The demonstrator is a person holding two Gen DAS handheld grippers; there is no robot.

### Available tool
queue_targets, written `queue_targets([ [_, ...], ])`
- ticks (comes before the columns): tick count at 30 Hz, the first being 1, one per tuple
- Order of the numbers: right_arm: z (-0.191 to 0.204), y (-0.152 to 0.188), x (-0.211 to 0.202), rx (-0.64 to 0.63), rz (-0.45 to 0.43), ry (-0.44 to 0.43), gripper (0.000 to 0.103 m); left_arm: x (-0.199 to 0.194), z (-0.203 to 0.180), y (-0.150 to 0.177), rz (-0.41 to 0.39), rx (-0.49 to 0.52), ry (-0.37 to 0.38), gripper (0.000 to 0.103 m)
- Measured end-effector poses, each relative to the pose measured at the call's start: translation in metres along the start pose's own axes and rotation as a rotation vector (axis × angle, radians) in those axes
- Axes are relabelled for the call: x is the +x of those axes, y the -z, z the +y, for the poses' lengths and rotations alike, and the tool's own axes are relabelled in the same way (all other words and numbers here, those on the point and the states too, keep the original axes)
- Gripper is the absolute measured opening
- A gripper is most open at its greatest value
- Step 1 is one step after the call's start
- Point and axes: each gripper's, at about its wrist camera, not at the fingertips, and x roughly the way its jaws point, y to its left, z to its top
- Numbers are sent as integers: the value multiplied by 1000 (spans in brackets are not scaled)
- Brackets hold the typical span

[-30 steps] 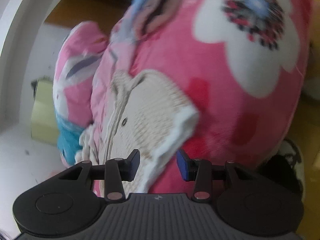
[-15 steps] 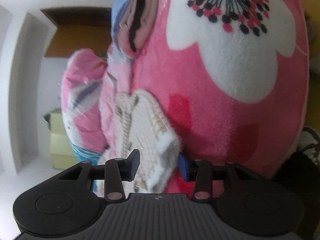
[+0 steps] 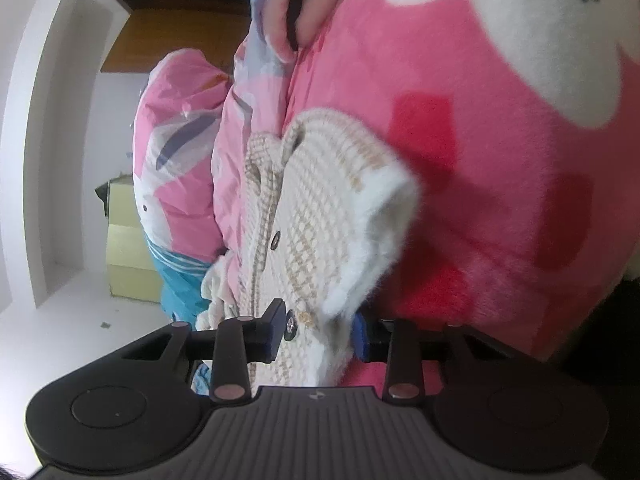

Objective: Fold clothes

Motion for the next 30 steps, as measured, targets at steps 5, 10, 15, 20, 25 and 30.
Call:
queue_targets([
  [5,-1,1,13,26,-8,1,29,-1,3,0,-2,1,15,24],
  [10,1,6,17,16,-17,27,22,-1,6,1,-6,-4,34,24],
  [15,5,8,22,-2,-18,59,17,-1,6,1,-7,-9,38,24],
  [20,13,12,24,-42,-27,114,12,-1,5,0,-5,-2,34,24],
  [25,19,14,25,-76,-34,150,12,-1,5,-1,-2,4,36,24],
  [30,18,14,26,-84,-33,148,12,-1,5,-3,6,10,41,24],
])
